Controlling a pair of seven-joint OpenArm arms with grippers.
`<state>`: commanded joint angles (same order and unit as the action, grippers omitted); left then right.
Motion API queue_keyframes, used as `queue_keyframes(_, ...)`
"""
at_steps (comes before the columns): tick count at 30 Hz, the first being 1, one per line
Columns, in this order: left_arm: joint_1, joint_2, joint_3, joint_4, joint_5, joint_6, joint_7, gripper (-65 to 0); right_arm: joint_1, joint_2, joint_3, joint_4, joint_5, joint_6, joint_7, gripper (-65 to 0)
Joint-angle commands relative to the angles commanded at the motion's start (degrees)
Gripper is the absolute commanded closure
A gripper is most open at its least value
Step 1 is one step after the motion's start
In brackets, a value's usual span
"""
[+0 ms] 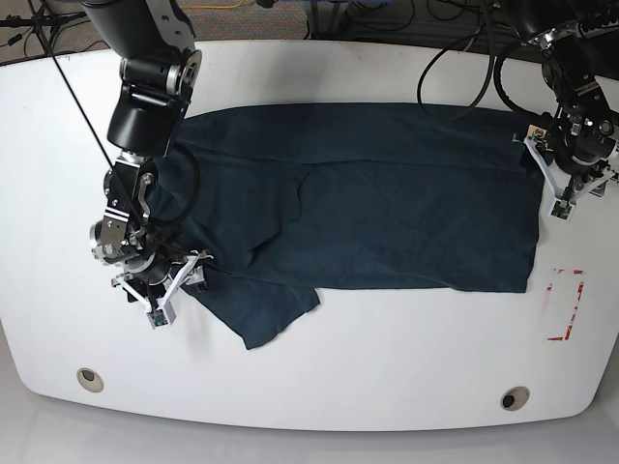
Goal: Fold the T-shirt properly
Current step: 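Drag the pinched fabric with the right gripper toward the shirt edge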
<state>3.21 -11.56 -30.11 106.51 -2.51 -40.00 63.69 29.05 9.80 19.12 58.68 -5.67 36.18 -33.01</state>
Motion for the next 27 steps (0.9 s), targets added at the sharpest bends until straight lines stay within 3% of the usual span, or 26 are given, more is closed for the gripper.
queue_keyframes(8, -0.09, -0.09, 0.0, 0.0, 0.0, 0.0, 0.0, -42.1, 3.87, 2.99, 0.0, -14.51, -0.53, -0.18, 10.2, -42.3)
queue_keyframes(15, 0.18, -0.18, -0.18, 0.0, 0.0, 0.0, 0.0, -42.1, 4.48, 5.36, 0.0, -19.69, -0.53, -0.18, 14.95, -42.3)
queue_keyframes(23, 0.18, -0.26, -0.18, 0.0, 0.0, 0.0, 0.0, -42.1, 4.22, 5.89, -0.09, -21.54, -0.18, -1.85, 16.09, -42.3)
queue_keyframes(27, 0.09, 0.0, -0.09, 0.0, 0.0, 0.0, 0.09, -42.1, 3.52, 4.04, -0.18, -21.45, -0.53, -2.11, 15.91, -42.3)
